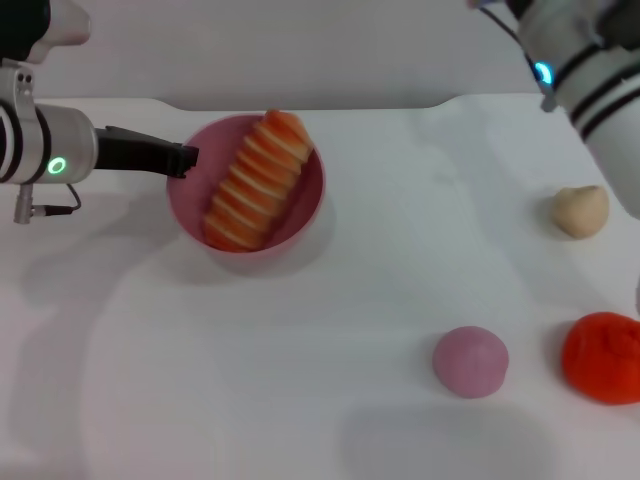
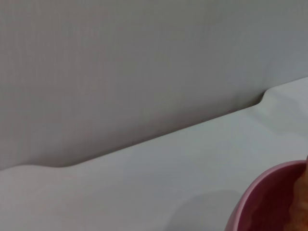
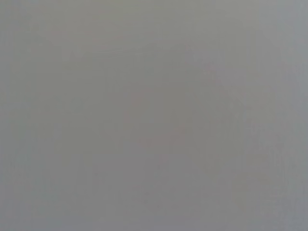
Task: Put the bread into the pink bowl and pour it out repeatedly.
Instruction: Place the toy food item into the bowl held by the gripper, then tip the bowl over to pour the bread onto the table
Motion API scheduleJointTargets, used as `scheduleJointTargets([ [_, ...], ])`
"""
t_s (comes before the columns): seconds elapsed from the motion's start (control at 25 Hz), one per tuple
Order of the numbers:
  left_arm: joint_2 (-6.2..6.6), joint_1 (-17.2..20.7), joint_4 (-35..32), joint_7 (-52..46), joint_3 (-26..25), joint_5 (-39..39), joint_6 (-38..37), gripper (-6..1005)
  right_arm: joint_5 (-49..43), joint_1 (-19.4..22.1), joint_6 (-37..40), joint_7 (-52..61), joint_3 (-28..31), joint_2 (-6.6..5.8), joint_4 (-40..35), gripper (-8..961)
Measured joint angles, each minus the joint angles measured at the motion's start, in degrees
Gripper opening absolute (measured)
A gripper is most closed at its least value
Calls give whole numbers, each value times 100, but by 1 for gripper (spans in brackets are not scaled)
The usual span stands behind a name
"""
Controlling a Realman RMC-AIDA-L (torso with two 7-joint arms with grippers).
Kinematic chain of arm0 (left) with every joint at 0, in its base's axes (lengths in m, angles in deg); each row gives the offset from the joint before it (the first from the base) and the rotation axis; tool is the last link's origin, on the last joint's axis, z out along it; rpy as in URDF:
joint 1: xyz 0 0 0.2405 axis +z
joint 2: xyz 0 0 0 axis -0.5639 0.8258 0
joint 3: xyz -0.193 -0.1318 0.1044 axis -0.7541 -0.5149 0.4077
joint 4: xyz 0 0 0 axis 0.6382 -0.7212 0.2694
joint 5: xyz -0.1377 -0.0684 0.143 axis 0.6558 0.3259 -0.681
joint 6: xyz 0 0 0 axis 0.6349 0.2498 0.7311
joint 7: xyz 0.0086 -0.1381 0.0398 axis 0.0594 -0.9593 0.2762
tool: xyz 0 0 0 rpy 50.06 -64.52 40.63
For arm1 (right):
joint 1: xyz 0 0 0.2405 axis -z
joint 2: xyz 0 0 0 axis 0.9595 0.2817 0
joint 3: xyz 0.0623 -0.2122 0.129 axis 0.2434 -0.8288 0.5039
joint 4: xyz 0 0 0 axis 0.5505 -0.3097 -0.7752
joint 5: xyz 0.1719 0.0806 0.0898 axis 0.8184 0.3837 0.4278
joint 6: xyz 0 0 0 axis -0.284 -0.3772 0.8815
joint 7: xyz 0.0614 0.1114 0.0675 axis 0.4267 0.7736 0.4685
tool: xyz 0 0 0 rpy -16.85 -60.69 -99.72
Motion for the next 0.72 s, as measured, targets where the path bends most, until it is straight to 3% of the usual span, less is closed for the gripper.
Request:
scheduleJointTargets([
  [0.2,-1,-14,6,47,79,104,119,46,-122,32,-1770,272,-263,18,914,603],
  [0.28,0,-14,7,67,298,218,460,46,-96,42,-2141,273,-295,25,1145,603],
  [0.36,-1,20,-8,72,603,291,823,46,-50,54,-2252,277,-284,26,1285,603],
  [0.52,0,32,-14,74,733,305,984,46,118,50,-2271,281,-269,28,1522,603],
  [0.56,0,57,-11,76,1446,329,1662,46,135,48,-2274,282,-266,28,1573,603],
  [0.6,0,57,-11,76,1446,329,1662,46,140,44,-2276,283,-264,28,1617,603],
  [0.68,-1,69,-13,76,2082,327,2252,46,146,40,-2277,283,-250,27,1702,603],
  [0.72,-1,69,-13,76,2082,327,2252,46,154,39,-2277,284,-240,24,1738,603],
])
